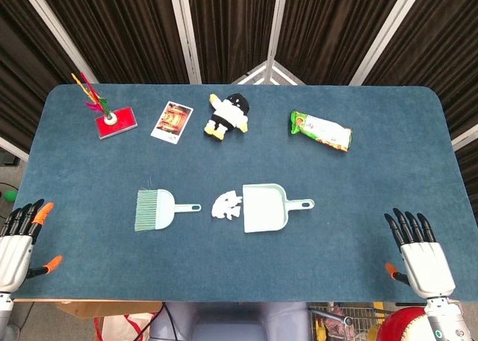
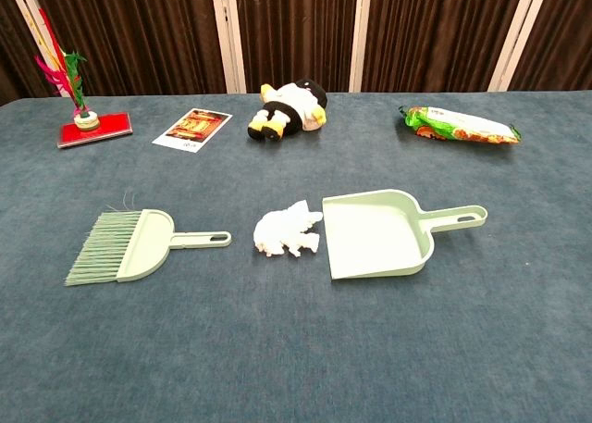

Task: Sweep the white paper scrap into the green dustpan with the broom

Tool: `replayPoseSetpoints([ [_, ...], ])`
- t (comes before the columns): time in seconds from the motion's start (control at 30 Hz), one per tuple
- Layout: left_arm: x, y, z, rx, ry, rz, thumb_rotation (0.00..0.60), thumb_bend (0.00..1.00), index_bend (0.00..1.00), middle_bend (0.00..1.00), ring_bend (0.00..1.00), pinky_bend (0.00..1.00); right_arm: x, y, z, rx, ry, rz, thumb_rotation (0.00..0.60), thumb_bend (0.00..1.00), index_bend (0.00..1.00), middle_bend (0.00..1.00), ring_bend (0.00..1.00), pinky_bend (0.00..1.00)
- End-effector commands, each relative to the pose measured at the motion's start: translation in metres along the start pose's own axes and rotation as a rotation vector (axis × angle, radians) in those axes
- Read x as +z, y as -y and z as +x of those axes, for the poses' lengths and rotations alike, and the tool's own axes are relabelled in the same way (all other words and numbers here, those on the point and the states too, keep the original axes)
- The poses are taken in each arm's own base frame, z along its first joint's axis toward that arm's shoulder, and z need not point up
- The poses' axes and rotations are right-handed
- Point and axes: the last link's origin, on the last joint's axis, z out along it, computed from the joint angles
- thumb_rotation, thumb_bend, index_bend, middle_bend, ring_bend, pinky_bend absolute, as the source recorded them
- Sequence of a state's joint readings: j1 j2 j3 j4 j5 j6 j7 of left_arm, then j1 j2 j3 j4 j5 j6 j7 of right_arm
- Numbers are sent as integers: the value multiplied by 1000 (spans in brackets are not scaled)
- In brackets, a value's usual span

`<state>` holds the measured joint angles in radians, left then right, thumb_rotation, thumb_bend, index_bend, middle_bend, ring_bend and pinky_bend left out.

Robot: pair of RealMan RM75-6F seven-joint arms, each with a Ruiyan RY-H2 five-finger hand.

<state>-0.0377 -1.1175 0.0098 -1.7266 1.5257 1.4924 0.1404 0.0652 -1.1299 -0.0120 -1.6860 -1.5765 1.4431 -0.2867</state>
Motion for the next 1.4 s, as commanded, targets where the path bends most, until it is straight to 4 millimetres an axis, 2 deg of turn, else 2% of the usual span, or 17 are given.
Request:
replayPoseSetpoints([
  [0.03, 0, 0, 0, 0, 0, 1, 600, 4, 0, 0, 0, 0, 0, 0, 0, -1, -1, 0, 600, 200, 0, 0, 0, 0],
  [0.6, 0, -1, 0, 1, 0, -4, 600, 4, 0, 0, 0, 0, 2, 2, 0, 22, -5, 2, 600, 199, 0, 0, 0, 0],
  [0.9, 2, -1, 1, 19, -13, -6, 600, 4, 0, 0, 0, 0, 24, 2, 2, 43, -16, -44, 600, 199, 0, 0, 0, 0],
  [1.13, 5, 0, 2, 17, -16, 0, 600, 4, 0, 0, 0, 0, 51, 16, 3, 75, -20, -52, 600, 200, 0, 8, 11, 17],
  [1.2, 4, -1, 2, 17, -15, -4, 600, 4, 0, 0, 0, 0, 62, 22, 4, 73, -27, -45, 600, 199, 0, 99, 111, 134],
  [1.27, 4, -1, 1, 16, -14, -8, 600, 4, 0, 0, 0, 0, 77, 28, 4, 64, -34, -42, 600, 194, 0, 348, 377, 408],
  [1.33, 4, -2, 1, 14, -13, -10, 600, 4, 0, 0, 0, 0, 93, 36, 2, 67, -29, -41, 600, 200, 27, 547, 586, 594],
  [1.37, 4, -2, 1, 14, -11, -9, 600, 5, 0, 0, 0, 0, 99, 40, 0, 72, -18, -42, 600, 212, 63, 622, 660, 648],
  [1.4, 4, -2, 1, 13, -8, -9, 600, 5, 0, 0, 0, 0, 106, 44, -3, 79, 0, -42, 600, 220, 94, 658, 694, 669],
])
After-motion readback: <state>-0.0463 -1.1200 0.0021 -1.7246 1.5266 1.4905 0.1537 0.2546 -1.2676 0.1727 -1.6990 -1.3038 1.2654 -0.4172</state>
